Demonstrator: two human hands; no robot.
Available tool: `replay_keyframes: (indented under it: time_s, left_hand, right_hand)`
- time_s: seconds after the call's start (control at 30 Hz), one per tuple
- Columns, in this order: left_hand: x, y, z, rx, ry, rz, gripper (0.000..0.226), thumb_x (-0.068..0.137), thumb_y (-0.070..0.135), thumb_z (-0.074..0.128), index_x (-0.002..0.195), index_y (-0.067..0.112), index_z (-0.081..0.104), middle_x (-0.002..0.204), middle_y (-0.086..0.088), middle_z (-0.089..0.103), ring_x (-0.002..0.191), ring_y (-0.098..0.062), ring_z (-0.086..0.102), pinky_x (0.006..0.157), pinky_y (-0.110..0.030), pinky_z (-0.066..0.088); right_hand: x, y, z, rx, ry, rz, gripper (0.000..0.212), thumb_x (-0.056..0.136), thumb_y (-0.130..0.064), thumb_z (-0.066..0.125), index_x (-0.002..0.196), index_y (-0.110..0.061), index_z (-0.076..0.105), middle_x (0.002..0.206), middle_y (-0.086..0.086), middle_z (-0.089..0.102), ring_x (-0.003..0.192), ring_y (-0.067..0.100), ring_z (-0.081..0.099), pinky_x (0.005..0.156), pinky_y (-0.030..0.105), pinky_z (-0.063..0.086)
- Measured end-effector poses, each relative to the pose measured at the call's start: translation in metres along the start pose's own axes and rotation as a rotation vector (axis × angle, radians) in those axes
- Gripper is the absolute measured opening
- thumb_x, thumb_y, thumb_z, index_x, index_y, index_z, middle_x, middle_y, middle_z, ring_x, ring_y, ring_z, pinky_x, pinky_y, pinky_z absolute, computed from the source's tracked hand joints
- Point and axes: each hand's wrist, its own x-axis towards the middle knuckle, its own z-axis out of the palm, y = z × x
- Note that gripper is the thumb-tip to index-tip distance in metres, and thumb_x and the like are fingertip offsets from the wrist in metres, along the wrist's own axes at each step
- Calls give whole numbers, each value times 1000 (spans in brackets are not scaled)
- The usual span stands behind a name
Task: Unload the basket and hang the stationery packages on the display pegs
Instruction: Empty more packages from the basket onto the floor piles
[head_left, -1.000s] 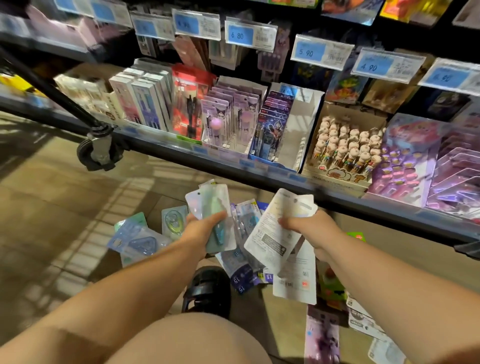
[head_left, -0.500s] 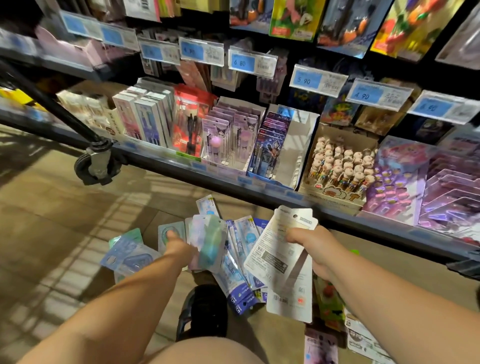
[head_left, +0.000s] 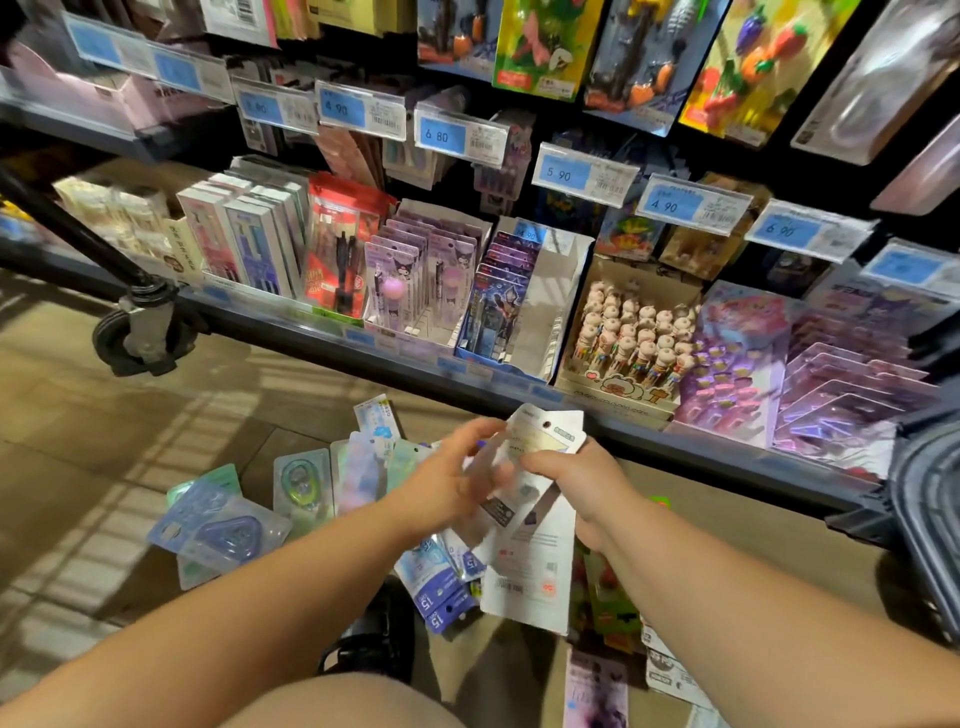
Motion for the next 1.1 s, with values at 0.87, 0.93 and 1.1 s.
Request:
replay_keyframes:
  time_s: [0.87, 0.93, 1.1]
  left_hand:
    - [0, 15, 16, -589, 139, -90, 64, 97, -10, 36, 133, 42, 49, 128, -11, 62, 111, -39, 62, 77, -38, 51]
    - [-3, 15, 20, -360, 128, -19, 52, 99, -6, 37, 130, 32, 54, 132, 0, 60, 123, -27, 56, 86, -32, 51]
    - [-11, 28, 28, -91, 22, 100, 28, 93, 44, 58, 120, 48, 50, 133, 31, 47, 121, 21, 41, 100, -13, 35]
  right_hand:
    - [-15, -43, -34, 341, 154, 50, 14, 96, 2, 40, 109, -1, 44, 88, 18, 59, 75, 33, 59, 79, 49, 48]
    - [-14, -43, -31, 353, 155, 38, 13, 97, 0, 42, 109, -2, 48, 102, 23, 61, 81, 35, 60, 87, 49, 47]
    - [-11, -37, -23, 489, 91, 41, 35, 102, -30, 45, 110, 0, 60, 108, 28, 66, 93, 38, 64, 83, 47, 51]
